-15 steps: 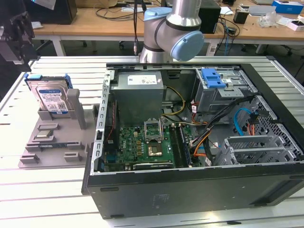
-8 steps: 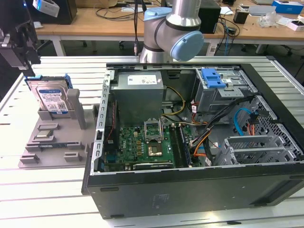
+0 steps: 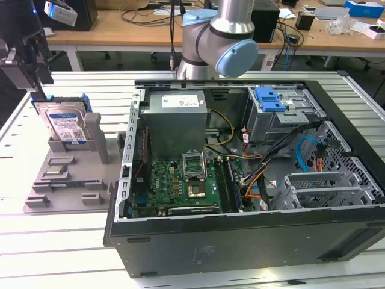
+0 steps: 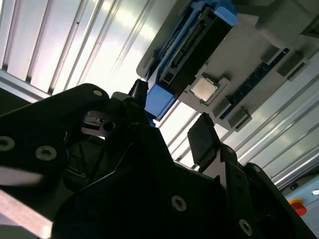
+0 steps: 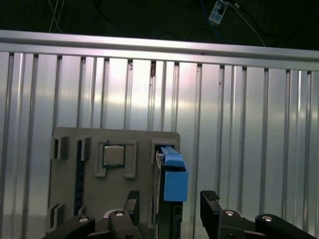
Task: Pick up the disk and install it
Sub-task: 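Pick up the disk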
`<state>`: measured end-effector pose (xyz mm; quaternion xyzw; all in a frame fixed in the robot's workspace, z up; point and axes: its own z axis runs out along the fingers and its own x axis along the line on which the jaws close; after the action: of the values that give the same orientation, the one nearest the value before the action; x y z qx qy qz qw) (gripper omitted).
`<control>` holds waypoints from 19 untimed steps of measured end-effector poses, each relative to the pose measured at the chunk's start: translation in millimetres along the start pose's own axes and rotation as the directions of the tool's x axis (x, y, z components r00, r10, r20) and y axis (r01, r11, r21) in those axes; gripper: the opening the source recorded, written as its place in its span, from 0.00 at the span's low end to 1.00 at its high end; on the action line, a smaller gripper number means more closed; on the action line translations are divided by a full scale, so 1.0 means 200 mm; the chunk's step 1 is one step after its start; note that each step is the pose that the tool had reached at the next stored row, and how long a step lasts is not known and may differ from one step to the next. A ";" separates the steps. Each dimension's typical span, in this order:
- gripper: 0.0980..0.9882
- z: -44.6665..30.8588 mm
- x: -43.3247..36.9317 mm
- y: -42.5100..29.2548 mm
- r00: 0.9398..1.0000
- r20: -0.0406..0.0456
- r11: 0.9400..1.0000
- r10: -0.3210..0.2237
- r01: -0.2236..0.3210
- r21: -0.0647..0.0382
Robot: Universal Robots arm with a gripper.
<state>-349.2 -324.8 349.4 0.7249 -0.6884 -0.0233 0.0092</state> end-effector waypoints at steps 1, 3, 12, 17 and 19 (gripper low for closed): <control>0.56 0.006 0.000 -0.002 1.000 0.000 1.000 0.000 0.000 0.000; 0.56 0.015 0.001 -0.004 1.000 0.000 1.000 0.000 0.000 0.000; 0.56 0.047 0.002 -0.013 1.000 0.000 1.000 0.000 0.000 0.000; 0.56 0.086 0.003 -0.022 1.000 0.000 1.000 0.000 0.000 0.000; 0.56 0.105 0.003 -0.025 1.000 0.000 1.000 0.000 0.000 0.000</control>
<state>-345.2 -324.8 328.1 0.7248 -0.6885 -0.0232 0.0092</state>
